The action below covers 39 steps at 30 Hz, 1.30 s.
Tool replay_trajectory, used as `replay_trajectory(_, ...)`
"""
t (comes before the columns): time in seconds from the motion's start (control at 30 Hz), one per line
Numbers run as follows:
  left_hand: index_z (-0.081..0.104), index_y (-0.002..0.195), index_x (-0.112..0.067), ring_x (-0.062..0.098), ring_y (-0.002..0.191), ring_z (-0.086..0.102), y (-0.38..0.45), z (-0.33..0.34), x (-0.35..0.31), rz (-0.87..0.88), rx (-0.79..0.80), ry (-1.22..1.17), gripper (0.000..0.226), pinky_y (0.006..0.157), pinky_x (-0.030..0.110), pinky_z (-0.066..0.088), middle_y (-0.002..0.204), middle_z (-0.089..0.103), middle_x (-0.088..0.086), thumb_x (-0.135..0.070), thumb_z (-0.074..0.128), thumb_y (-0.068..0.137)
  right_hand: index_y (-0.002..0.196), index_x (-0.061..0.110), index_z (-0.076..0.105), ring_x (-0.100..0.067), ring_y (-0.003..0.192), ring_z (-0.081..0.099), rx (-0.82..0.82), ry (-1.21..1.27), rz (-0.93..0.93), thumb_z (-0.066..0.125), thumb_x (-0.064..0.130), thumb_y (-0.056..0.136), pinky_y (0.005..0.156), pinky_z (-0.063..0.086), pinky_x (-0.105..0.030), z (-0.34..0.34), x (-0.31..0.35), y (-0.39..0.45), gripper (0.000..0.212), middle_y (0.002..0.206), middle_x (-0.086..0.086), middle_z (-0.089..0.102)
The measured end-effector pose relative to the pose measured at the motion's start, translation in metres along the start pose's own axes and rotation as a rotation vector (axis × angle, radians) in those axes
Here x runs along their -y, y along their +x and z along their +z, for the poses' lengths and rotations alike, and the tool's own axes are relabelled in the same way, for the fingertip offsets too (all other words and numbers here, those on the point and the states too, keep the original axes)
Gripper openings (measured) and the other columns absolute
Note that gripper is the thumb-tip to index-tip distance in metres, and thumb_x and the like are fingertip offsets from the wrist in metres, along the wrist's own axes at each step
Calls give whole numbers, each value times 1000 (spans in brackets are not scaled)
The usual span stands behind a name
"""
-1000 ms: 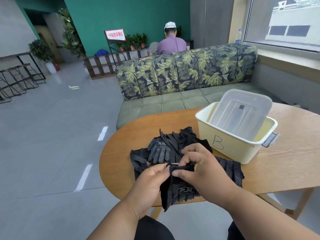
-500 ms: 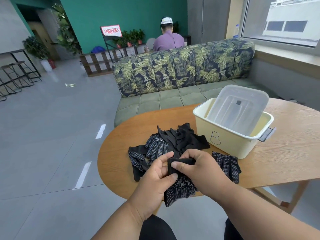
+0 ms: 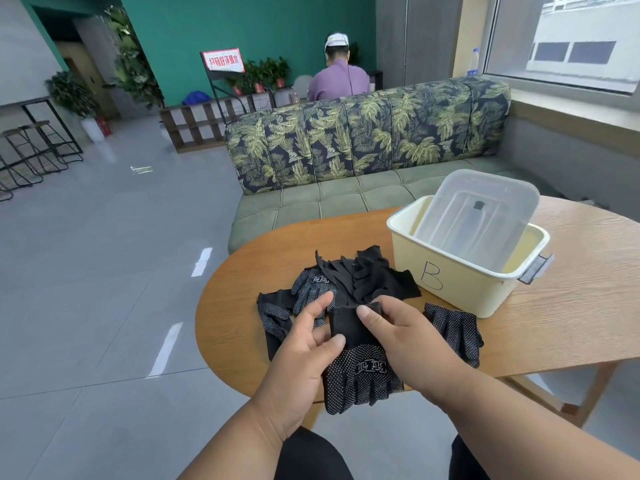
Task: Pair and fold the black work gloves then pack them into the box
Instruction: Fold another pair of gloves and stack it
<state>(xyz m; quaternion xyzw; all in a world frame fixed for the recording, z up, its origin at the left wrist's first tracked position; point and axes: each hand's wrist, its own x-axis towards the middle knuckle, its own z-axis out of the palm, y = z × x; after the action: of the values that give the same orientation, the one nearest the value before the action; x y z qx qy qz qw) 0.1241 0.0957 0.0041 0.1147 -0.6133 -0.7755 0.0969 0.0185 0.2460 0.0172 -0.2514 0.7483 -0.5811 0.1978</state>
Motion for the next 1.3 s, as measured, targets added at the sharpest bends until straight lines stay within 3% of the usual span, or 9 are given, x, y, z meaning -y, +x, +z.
replay_trajectory(0.2,59,130,-24,12,117,69,1,-7,10,-9,-48,246,41,94,24,55,119,77,-5,1,65,98,92,21,67,-39,92,66,-50,152,-80,64,38,102,87,53,-61,-2,6,0,20,96,-19,70)
replay_trajectory(0.37,70,124,-9,24,117,70,3,-16,18,-21,-41,271,24,104,35,53,118,77,7,-6,60,102,92,12,62,-23,79,58,-40,232,-88,69,41,98,77,53,-61,-2,7,2,31,89,-26,63)
replay_trajectory(0.47,71,125,-7,28,121,68,6,-22,20,-46,-38,193,26,107,39,51,122,75,12,-6,60,100,87,3,52,-14,70,54,-28,322,-60,70,31,99,63,49,-35,-5,7,4,36,70,-5,57)
replay_trajectory(0.53,72,125,-9,30,122,67,7,-25,20,-77,-15,130,29,107,42,50,125,73,16,-9,63,97,87,8,60,-16,74,62,66,365,-1,70,28,98,67,51,-27,-10,10,5,25,76,-4,65)
replay_trajectory(0.73,69,130,-12,27,126,64,7,-35,19,-165,74,134,33,110,40,48,130,71,13,0,60,100,88,17,74,-17,79,69,385,113,135,75,21,95,75,54,-32,-31,15,8,9,85,-4,74)
replay_trajectory(0.93,62,136,-18,20,121,68,5,-44,12,-195,157,306,44,104,35,53,128,73,6,7,56,101,79,13,52,-2,56,56,350,-25,93,76,11,94,57,46,-19,-38,14,11,29,59,10,55)
replay_trajectory(1.0,63,132,-21,16,108,71,7,-48,13,-197,127,416,40,96,29,54,120,76,5,3,59,100,76,16,45,0,50,48,291,-117,51,79,15,93,51,42,-17,-37,14,11,38,58,11,44)
replay_trajectory(1.13,66,125,-23,10,93,71,10,-55,22,-199,-1,469,28,81,21,52,108,79,0,-7,63,101,77,18,41,-11,55,58,254,-301,31,81,32,90,55,54,-33,-29,12,9,45,62,7,49)
replay_trajectory(1.3,69,122,-27,17,108,71,10,-69,37,-176,-221,363,21,98,36,54,110,78,0,-24,60,105,89,7,49,-11,61,64,301,-291,13,71,38,97,60,59,-31,-7,18,9,39,71,0,61)
